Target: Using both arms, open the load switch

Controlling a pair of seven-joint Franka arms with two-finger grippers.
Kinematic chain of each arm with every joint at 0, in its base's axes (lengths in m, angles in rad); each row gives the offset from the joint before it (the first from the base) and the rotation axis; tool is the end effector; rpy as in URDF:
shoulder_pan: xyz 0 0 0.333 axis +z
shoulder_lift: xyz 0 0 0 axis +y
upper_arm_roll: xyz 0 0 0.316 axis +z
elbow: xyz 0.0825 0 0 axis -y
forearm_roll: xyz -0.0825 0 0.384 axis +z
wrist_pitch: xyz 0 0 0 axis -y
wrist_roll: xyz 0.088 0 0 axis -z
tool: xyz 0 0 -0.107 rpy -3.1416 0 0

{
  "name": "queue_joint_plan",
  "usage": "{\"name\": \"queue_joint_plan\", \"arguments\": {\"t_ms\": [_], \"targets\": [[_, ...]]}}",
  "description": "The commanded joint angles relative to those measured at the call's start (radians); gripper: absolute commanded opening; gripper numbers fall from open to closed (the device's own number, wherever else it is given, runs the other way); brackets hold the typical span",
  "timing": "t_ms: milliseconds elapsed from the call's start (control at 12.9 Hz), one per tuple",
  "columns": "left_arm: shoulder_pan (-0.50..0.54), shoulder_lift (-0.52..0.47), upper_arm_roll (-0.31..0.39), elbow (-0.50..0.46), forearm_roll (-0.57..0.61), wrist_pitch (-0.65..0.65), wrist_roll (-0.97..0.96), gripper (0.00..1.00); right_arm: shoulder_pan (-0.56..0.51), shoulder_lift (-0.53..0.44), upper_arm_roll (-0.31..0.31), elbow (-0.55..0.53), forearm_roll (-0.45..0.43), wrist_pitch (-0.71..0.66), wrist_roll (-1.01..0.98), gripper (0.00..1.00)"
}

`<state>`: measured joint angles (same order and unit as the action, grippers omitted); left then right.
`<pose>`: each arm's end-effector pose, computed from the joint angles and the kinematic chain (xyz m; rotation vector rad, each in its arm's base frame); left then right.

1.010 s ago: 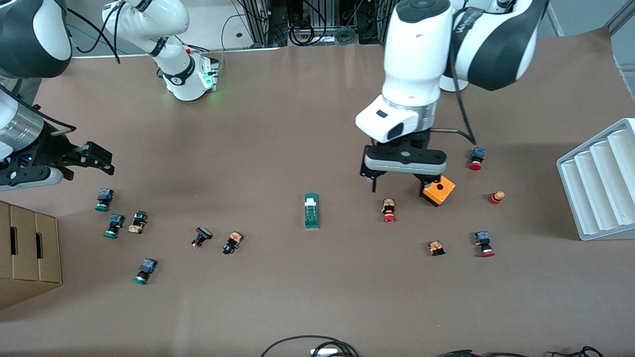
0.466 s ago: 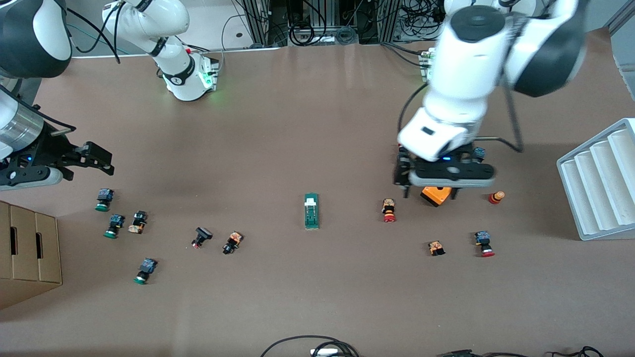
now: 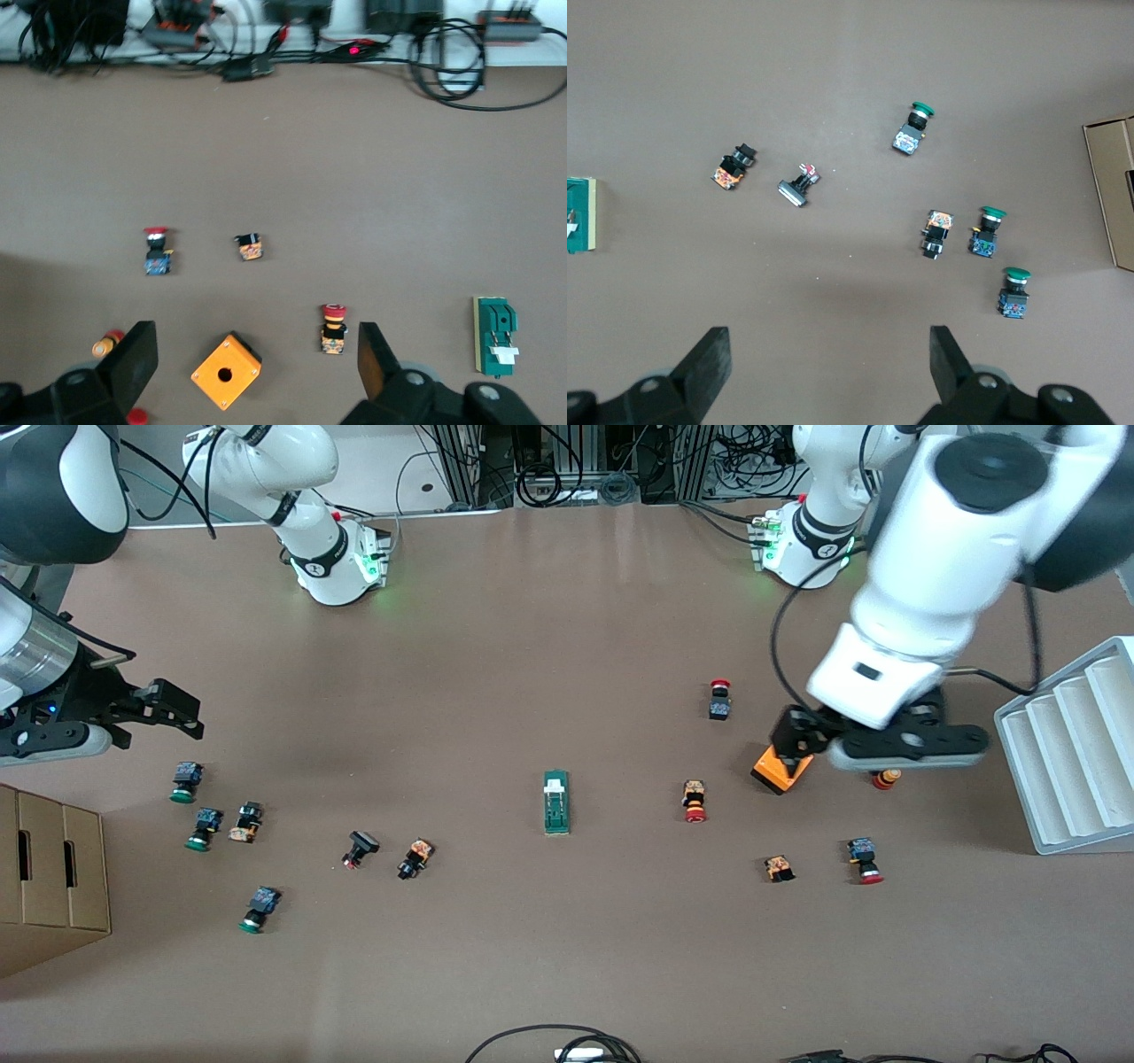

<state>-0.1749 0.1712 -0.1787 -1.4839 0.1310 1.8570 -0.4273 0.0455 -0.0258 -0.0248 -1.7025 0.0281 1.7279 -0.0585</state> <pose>0.5994 -0.2002 0.5949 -3.1065 -0.0859 -0.3539 0.5581 0.0140 0.5901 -3.1108 -0.1175 -0.0805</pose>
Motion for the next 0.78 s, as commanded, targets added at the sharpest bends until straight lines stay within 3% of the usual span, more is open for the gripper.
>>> {"name": "queue_joint_plan", "arguments": {"t_ms": [0, 233, 544, 699], "targets": [[0.038, -0.056, 0.086, -0.03, -0.086, -0.086, 0.134, 1.0, 0.011, -0.006, -0.01, -0.003, -0.019, 0.013, -0.007, 1.0], [0.077, -0.068, 0.169, -0.021, -0.14, -0.186, 0.251, 1.0, 0.008, -0.006, -0.01, -0.003, -0.019, 0.013, -0.007, 1.0], [0.095, -0.116, 0.215, -0.061, -0.139, -0.239, 0.271, 1.0, 0.007, -0.006, -0.01, -0.003, -0.019, 0.016, -0.007, 1.0], [0.12, -0.104, 0.219, -0.037, -0.136, -0.289, 0.283, 1.0, 0.007, -0.006, -0.01, -0.003, -0.019, 0.016, -0.007, 1.0]]}}
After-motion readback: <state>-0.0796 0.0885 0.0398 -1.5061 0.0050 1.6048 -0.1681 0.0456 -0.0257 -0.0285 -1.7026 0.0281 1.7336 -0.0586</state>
